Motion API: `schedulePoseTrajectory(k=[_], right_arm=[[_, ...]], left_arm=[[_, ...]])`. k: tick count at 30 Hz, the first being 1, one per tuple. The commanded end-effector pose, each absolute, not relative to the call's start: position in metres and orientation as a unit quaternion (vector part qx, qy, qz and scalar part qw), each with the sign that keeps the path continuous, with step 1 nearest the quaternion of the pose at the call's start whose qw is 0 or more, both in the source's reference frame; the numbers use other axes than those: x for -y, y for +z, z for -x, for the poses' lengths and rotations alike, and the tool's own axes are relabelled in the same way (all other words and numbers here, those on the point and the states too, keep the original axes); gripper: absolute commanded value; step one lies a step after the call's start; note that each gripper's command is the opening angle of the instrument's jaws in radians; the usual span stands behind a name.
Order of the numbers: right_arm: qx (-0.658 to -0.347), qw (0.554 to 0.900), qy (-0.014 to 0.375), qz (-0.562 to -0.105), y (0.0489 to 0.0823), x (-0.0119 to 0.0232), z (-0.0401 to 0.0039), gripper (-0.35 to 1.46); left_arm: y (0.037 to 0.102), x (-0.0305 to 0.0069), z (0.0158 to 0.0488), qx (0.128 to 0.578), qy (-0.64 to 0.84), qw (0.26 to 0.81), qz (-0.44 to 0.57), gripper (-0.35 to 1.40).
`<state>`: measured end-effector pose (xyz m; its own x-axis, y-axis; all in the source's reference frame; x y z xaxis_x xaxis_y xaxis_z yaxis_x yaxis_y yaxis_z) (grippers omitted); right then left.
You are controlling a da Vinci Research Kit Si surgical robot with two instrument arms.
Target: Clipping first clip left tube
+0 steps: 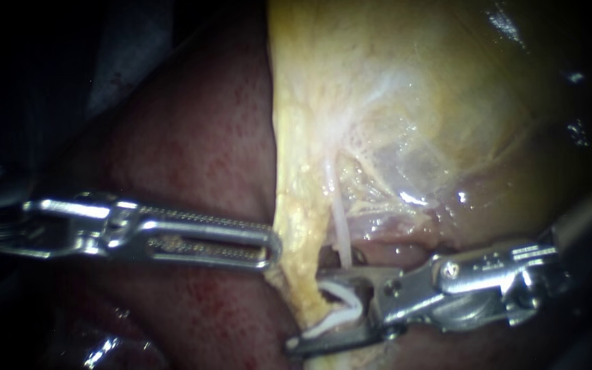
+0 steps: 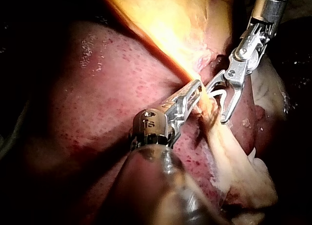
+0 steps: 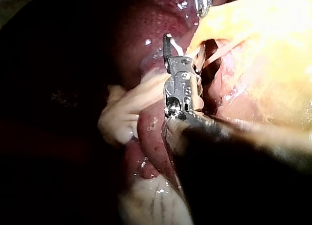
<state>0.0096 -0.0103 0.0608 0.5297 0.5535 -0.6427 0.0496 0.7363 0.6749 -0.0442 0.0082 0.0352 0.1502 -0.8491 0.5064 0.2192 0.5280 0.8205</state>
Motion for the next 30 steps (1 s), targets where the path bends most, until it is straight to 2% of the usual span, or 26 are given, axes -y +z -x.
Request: schedulePoseTrajectory(k=[1,15,26,28,30], right_arm=[[-0.459,0.81,0.154,-0.33,0.0607,0.0103,-0.0098,0.55],[-0.456,0.81,0.149,-0.337,0.0624,0.0109,-0.0109,0.53],[-0.456,0.811,0.149,-0.336,0.063,0.0104,-0.0109,0.4],[-0.456,0.811,0.149,-0.336,0.0631,0.0103,-0.0109,0.32],[-0.455,0.811,0.149,-0.336,0.0632,0.0103,-0.0108,0.1]], left_arm=[[0.0354,-0.0082,0.0443,0.527,-0.383,0.697,-0.299,-0.35],[0.0355,-0.0082,0.0446,0.527,-0.384,0.697,-0.298,-0.35],[0.0356,-0.0082,0.0447,0.527,-0.385,0.697,-0.296,-0.35],[0.0356,-0.0082,0.0447,0.527,-0.385,0.697,-0.296,-0.35],[0.0356,-0.0082,0.0447,0.527,-0.385,0.697,-0.296,-0.35]])
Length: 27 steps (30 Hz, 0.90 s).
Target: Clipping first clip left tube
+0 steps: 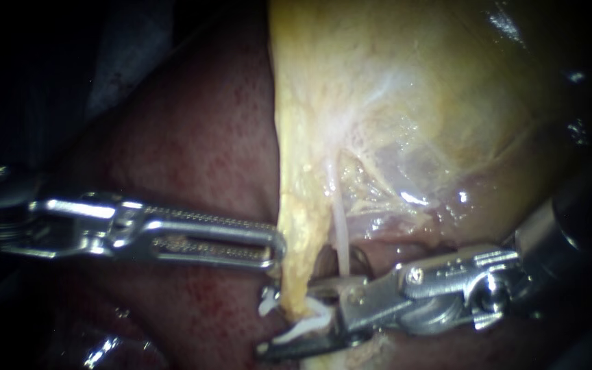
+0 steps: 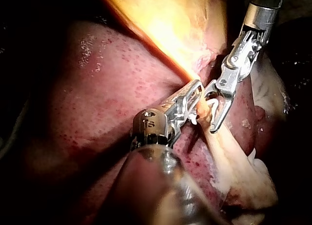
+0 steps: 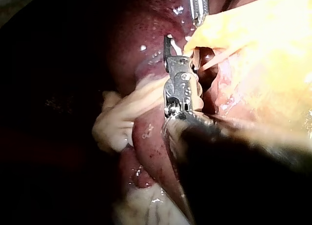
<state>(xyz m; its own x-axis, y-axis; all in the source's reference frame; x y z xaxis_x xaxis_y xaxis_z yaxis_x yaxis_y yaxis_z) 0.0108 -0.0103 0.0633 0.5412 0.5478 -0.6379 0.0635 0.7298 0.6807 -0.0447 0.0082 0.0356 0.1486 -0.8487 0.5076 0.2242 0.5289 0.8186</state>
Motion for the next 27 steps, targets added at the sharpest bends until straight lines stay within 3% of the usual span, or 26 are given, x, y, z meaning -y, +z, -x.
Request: schedulePoseTrajectory(k=[1,5,27], right_arm=[[-0.455,0.811,0.149,-0.336,0.0634,0.0102,-0.0107,-0.02],[-0.452,0.812,0.151,-0.337,0.0638,0.0099,-0.0104,-0.35],[-0.452,0.811,0.147,-0.34,0.0642,0.0099,-0.0098,-0.35]], left_arm=[[0.0356,-0.0082,0.0447,0.527,-0.385,0.697,-0.296,-0.35],[0.0356,-0.0082,0.0448,0.527,-0.385,0.697,-0.296,-0.35],[0.0357,-0.0082,0.0449,0.527,-0.384,0.698,-0.297,-0.35]])
